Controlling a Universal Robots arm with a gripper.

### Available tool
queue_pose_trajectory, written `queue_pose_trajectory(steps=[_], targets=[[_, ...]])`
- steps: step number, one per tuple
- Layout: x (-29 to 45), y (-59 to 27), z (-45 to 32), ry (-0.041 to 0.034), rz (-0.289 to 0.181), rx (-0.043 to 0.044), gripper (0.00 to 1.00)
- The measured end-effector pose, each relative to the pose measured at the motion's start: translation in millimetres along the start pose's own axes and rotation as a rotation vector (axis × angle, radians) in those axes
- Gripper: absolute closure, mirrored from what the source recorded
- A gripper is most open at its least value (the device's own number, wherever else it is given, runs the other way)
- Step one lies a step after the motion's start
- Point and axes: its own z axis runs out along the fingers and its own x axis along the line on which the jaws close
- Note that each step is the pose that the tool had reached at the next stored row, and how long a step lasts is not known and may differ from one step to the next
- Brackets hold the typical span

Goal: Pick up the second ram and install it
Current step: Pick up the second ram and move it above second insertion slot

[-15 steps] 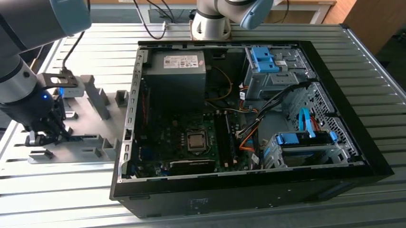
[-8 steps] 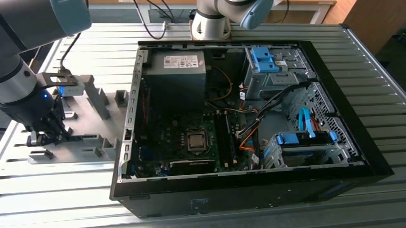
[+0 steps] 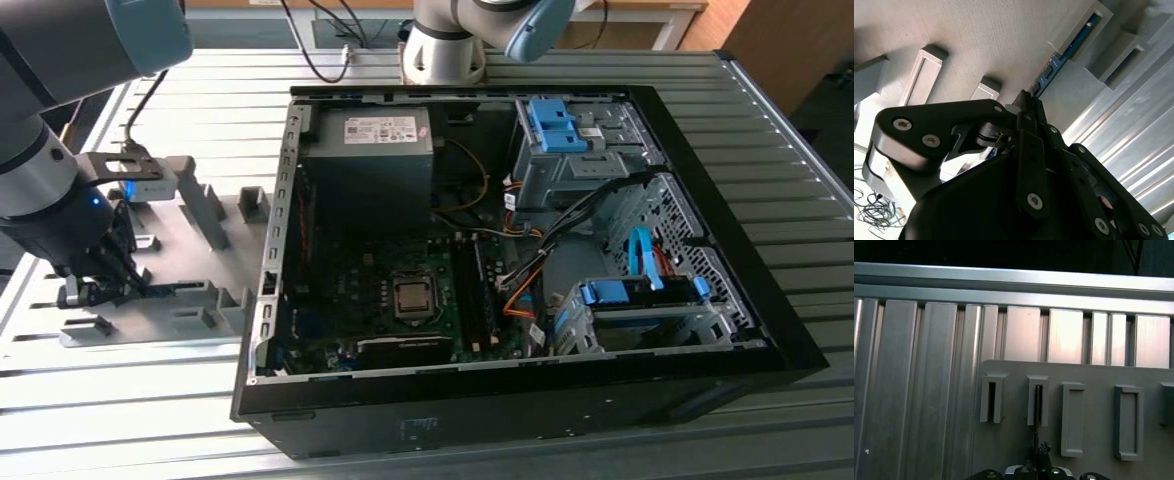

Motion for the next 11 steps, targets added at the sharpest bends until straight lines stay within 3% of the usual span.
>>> queue_pose_trajectory(steps=[11], targets=[[0.0,0.1,-2.2,-0.0002,0.015,0.0,0.86]])
